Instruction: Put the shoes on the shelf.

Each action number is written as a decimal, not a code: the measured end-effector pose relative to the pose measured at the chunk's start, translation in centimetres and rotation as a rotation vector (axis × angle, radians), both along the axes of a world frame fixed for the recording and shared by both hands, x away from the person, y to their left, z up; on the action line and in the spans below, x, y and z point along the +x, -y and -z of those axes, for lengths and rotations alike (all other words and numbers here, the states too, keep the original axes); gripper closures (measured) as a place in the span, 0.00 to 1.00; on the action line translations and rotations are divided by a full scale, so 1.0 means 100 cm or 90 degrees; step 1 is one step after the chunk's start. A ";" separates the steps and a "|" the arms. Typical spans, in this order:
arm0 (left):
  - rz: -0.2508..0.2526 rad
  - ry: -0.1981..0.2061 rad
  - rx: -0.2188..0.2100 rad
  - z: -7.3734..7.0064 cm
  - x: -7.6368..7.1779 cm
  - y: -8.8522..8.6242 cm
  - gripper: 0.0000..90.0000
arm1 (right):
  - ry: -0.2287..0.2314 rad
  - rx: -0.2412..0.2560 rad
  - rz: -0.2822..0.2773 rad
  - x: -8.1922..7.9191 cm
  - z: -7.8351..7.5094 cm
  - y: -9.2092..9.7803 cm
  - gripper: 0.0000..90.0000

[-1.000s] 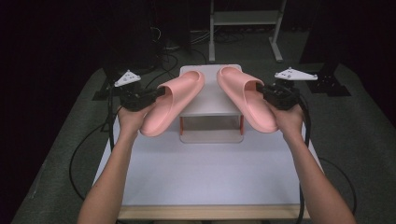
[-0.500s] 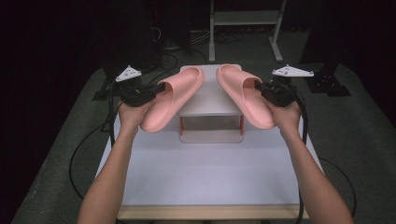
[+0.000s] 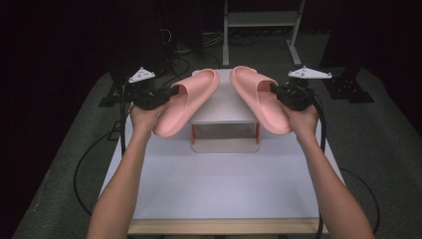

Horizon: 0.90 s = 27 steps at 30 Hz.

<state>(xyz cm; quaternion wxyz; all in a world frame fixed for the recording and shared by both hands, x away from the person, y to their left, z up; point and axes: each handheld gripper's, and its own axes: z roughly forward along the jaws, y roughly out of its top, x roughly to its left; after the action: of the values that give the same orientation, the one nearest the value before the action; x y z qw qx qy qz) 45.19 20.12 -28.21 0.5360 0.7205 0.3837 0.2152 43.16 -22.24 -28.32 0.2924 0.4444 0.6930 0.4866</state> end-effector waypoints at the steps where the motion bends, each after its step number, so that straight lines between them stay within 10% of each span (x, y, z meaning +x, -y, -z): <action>1: -0.001 -0.001 0.002 0.000 0.001 0.000 0.88 | 0.000 0.000 0.002 0.001 -0.001 0.000 0.92; 27: -0.035 -0.029 0.023 0.002 0.028 0.016 0.88 | -0.025 0.000 0.020 0.026 0.003 -0.009 0.92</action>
<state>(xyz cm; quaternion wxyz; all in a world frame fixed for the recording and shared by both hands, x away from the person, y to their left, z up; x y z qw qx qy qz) 48.02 18.51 -28.38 0.5080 0.7242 0.4111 0.2202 45.71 -21.29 -28.64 0.2864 0.4647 0.6917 0.4729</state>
